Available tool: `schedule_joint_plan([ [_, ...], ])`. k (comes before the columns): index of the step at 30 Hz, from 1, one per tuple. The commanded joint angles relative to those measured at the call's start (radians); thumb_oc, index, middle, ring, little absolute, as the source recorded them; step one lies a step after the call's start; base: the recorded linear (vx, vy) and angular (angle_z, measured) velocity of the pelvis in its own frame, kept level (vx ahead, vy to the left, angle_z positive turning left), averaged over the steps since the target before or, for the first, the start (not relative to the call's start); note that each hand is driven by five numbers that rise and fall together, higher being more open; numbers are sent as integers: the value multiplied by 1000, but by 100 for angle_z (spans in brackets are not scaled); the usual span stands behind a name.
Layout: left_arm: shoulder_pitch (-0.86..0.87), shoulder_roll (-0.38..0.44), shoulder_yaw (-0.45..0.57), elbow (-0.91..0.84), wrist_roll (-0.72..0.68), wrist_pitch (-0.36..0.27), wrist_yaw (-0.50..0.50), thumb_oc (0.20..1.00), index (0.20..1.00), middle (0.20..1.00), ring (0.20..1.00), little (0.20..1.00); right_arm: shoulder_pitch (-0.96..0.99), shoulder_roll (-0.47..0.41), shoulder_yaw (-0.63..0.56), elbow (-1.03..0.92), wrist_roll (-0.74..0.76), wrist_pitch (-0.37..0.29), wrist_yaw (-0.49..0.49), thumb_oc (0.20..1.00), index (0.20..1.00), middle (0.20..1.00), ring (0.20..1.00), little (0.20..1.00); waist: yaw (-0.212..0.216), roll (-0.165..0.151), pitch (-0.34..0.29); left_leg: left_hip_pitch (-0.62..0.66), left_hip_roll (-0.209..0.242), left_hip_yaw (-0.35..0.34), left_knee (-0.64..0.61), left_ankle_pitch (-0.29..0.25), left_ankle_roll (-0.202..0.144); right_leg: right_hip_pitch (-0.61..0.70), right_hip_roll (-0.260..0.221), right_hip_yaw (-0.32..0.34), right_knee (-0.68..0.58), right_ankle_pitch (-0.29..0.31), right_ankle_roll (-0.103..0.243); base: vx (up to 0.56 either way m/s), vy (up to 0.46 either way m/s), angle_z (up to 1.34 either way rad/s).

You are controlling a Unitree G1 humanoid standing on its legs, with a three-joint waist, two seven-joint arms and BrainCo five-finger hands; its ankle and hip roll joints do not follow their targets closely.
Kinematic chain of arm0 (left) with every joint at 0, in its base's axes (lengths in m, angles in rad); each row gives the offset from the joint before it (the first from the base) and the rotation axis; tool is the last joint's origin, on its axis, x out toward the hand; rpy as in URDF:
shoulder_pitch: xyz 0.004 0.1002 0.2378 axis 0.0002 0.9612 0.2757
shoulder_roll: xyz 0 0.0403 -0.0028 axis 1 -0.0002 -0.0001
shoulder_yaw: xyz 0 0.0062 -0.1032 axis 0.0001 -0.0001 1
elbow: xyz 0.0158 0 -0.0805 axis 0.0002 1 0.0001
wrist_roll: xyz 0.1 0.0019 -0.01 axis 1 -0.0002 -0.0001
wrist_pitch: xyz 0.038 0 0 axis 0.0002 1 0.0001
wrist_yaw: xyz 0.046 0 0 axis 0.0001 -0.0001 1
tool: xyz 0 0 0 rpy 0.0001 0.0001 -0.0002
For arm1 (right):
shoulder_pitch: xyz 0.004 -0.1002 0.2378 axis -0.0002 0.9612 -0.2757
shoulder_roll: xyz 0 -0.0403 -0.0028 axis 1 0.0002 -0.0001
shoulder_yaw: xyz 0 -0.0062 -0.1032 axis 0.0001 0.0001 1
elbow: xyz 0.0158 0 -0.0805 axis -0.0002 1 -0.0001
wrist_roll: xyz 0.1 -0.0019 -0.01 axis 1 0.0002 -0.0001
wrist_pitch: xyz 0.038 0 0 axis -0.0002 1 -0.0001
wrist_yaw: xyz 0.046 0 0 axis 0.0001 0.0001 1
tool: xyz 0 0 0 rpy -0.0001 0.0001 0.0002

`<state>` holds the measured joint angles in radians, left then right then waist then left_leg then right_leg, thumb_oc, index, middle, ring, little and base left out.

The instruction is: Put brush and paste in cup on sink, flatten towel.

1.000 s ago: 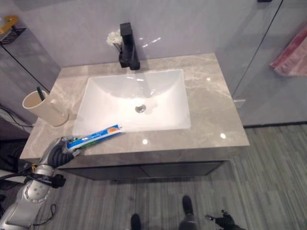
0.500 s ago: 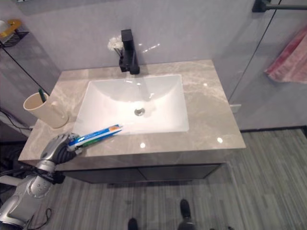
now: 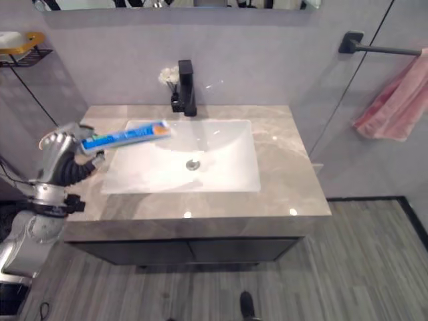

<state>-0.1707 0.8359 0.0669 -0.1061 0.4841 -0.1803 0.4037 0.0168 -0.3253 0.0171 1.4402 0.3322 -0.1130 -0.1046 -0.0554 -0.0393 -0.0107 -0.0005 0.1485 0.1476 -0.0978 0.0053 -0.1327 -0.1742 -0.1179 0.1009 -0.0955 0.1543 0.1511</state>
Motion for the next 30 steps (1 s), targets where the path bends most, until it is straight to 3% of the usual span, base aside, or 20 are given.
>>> schedule_joint_plan([
  [1,-132,61,56,1,40,-34,138,200,200,200,200,200,-30,-41,-27,-10,116,-47,-34,1000,1000,1000,1000,1000,-28,-6,-26,35,59,1,10,-2,-48,7,-64,21,8,-1,81,3,3,-4],
  [7,-209,125,52,28,100,-8,238,200,200,200,200,200,-63,-174,-230,-122,294,-140,-173,1000,1000,1000,1000,1000,-61,-13,-47,39,60,14,10,-7,-50,3,-62,34,8,5,88,7,4,-8],
  [8,-236,143,54,32,128,6,272,200,200,200,200,200,-52,-231,-287,-273,259,-181,-256,1000,1000,1000,1000,1000,-74,-9,-49,41,61,18,10,-8,-49,1,-63,37,8,8,92,10,20,-17],
  [9,-237,141,53,32,130,6,274,200,200,200,200,200,-45,-227,-293,-288,248,-174,-267,1000,1000,1000,1000,1000,-73,-8,-50,41,61,18,10,-9,-49,1,-63,37,8,7,92,10,28,-14],
  [10,-245,149,54,34,144,14,282,200,200,200,200,200,-26,-265,-321,-441,167,-183,-341,1000,1000,1000,1000,1000,-82,-4,-52,44,60,22,10,-11,-48,0,-63,40,8,9,94,1,40,1],
  [11,-261,174,64,39,191,24,306,200,200,200,200,200,25,-339,-350,-733,-122,-158,-464,1000,1000,1000,1000,1000,-100,4,-55,49,59,29,10,-11,-45,-3,-63,50,8,18,96,16,45,-2],
  [12,-260,172,65,38,192,24,307,200,200,200,200,200,32,-332,-355,-750,-135,-146,-472,1000,1000,1000,1000,1000,-99,5,-57,50,58,29,10,-15,-44,-3,-64,50,8,14,97,21,44,-4],
  [14,-286,204,66,40,226,25,297,200,200,200,200,200,77,-474,-366,-934,-538,-46,-511,1000,1000,1000,1000,1000,-109,9,-65,57,55,33,10,-19,-42,-4,-64,57,8,17,99,42,34,-6],
  [17,-323,192,49,19,249,10,296,200,200,200,200,200,38,-571,-397,-1089,-724,-16,-563,1000,1000,1000,1000,1000,-116,11,-78,68,54,38,10,-35,-38,3,-64,60,8,6,102,49,34,-15],
  [18,-360,173,20,10,250,11,283,200,200,200,200,200,-20,-634,-370,-1223,-856,10,-532,1000,1000,1000,1000,1000,-111,12,-83,74,54,40,10,-38,-36,6,-63,63,8,5,102,17,26,-12],
  [20,-382,166,2,5,253,9,276,200,200,200,200,200,-58,-648,-345,-1278,-905,11,-516,1000,1000,1000,1000,1000,-111,9,-82,70,52,42,10,-28,-36,0,-62,68,8,15,101,-36,-1,-8],
  [22,-439,141,-68,2,242,5,262,200,200,200,200,200,-207,-679,-208,-1368,-979,-3,-494,1000,1000,1000,1000,1000,-87,2,-89,75,50,42,10,-29,-32,2,-61,71,8,16,101,-8,3,-14],
  [26,-492,112,-120,8,235,17,247,200,200,200,200,200,-456,-640,8,-1461,-1030,-3,-431,1000,1000,1000,1000,1000,-72,-6,-86,80,50,46,10,-28,-29,3,-57,81,8,18,99,-12,0,-7],
  [30,-527,68,-150,-8,232,24,243,200,200,200,200,200,-700,-542,188,-1504,-1031,-2,-391,1000,1000,1000,1000,1000,-46,-12,-83,81,49,44,10,-27,-28,5,-57,81,8,18,95,0,0,0],
])
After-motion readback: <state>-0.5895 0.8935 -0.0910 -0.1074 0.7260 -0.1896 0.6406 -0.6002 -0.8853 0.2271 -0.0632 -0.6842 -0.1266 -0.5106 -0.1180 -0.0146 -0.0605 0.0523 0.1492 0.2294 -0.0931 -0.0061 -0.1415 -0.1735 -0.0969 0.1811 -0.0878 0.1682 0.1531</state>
